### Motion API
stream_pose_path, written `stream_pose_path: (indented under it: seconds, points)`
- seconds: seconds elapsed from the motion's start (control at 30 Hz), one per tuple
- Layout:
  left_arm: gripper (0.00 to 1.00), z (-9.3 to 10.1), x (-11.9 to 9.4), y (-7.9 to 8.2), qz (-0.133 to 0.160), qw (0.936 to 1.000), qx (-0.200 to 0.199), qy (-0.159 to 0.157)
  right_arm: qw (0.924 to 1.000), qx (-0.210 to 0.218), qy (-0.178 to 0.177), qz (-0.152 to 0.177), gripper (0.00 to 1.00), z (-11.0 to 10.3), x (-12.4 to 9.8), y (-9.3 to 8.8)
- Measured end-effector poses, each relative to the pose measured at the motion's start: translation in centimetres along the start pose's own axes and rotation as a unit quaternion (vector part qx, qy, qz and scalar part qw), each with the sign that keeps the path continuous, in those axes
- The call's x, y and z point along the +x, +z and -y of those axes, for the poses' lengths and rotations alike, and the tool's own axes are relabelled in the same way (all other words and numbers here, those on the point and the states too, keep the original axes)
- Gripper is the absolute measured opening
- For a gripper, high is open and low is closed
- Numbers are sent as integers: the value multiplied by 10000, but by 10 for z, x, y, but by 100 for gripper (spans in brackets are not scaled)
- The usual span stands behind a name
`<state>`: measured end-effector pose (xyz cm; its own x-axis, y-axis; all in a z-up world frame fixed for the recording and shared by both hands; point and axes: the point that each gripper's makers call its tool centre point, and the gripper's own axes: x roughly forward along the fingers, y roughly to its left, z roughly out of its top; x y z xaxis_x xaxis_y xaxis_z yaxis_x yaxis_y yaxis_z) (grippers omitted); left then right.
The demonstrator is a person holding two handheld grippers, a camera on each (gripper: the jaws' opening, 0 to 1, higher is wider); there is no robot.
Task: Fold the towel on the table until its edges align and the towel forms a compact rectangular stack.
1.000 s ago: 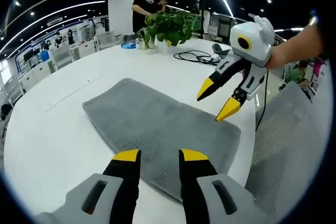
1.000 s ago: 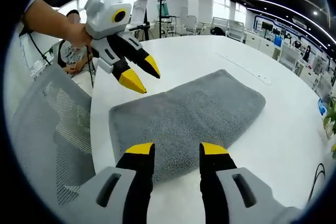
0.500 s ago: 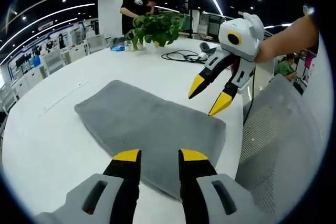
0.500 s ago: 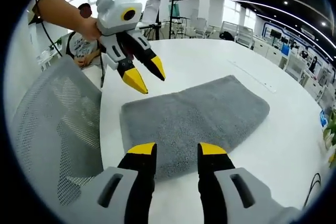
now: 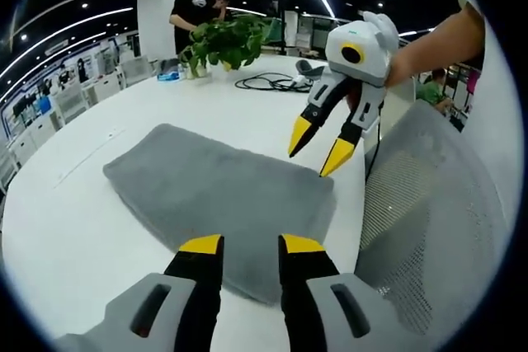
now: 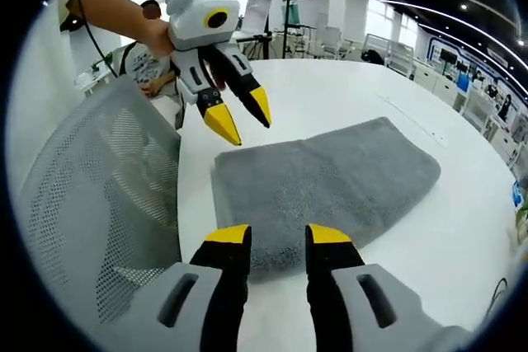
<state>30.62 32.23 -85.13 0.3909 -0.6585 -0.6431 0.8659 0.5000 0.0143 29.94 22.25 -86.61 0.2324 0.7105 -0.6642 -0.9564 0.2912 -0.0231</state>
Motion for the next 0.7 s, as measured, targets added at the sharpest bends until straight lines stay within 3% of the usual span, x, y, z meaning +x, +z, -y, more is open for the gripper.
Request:
stream_pose_path:
  seconds: [0.5,0.7]
  points:
    - [25,18,5,-21,-272,9993,149,-222,9995,-137,225,-186,27,-22,7,-17]
    - [31,19,7,-26,-293,9991,196,-233,9991,-267,177,-269,31,-23,9,-23]
